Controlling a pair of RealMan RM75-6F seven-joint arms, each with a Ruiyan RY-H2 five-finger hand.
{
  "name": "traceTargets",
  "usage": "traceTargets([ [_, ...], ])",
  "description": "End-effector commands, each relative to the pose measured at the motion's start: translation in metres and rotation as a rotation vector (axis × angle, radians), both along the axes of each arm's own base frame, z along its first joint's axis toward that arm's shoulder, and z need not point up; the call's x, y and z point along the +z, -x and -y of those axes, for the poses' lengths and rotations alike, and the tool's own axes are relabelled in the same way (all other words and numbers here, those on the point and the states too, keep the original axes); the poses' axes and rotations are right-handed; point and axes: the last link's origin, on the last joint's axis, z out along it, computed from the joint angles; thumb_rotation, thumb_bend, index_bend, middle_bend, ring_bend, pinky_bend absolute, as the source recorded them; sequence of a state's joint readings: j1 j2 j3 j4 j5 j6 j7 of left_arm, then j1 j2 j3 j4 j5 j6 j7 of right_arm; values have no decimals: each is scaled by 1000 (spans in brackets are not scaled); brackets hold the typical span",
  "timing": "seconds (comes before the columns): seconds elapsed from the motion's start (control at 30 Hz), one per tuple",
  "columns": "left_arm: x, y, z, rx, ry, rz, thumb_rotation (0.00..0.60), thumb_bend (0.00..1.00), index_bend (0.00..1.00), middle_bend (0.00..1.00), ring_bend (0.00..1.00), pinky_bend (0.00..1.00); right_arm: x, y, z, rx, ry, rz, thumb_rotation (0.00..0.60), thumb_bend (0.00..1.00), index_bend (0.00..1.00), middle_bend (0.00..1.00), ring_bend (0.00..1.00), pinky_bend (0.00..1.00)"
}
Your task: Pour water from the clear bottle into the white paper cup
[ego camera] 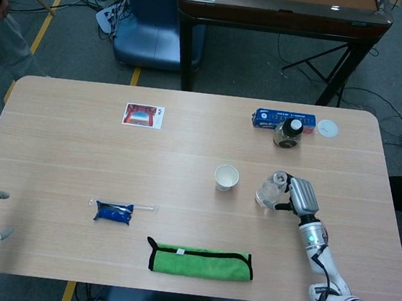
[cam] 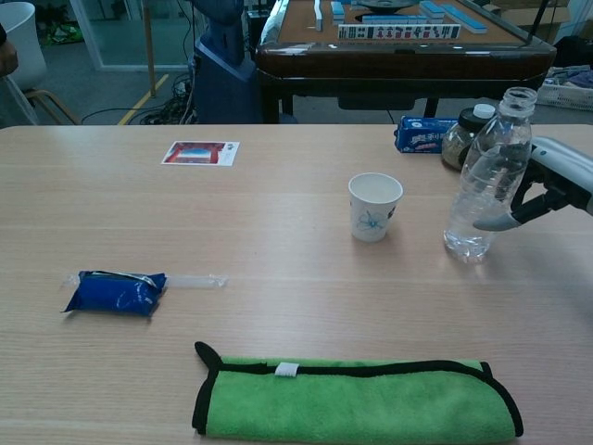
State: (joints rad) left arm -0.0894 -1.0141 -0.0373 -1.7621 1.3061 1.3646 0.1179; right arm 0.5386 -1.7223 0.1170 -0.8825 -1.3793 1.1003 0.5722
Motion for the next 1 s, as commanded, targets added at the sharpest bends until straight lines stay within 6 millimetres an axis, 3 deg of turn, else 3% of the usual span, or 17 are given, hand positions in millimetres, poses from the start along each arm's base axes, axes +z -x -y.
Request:
traceTargets([
  [0.03, 0, 0, 0, 0, 1, -1, 600, 103, 307, 0, 60, 441, -2, 3, -1, -5, -11, 1, 600, 146, 584, 527, 430, 545],
  [0.17, 0, 0, 0, 1, 0, 0, 600, 104, 307, 0, 60, 441, -4, 7, -2, -10, -33, -14, 600, 146, 544, 468, 375, 545],
  [0.3, 0, 0, 0, 1, -2, 1, 600, 104, 307, 0, 60, 441, -5, 9, -3, -11, -45, -20, 600, 142, 433, 393, 301, 514],
  [0.5, 1, 0, 0, 2, -2, 3, 600, 104, 307, 0, 60, 441, -3, 10, -3, -9, -52, -29, 600, 71, 319, 303, 220, 462],
  [1.0, 0, 1, 0, 4, 1, 0, 600, 103, 307, 0, 59, 441, 20, 13, -10, 2, -36, -91, 600, 13, 274, 247, 171, 424],
])
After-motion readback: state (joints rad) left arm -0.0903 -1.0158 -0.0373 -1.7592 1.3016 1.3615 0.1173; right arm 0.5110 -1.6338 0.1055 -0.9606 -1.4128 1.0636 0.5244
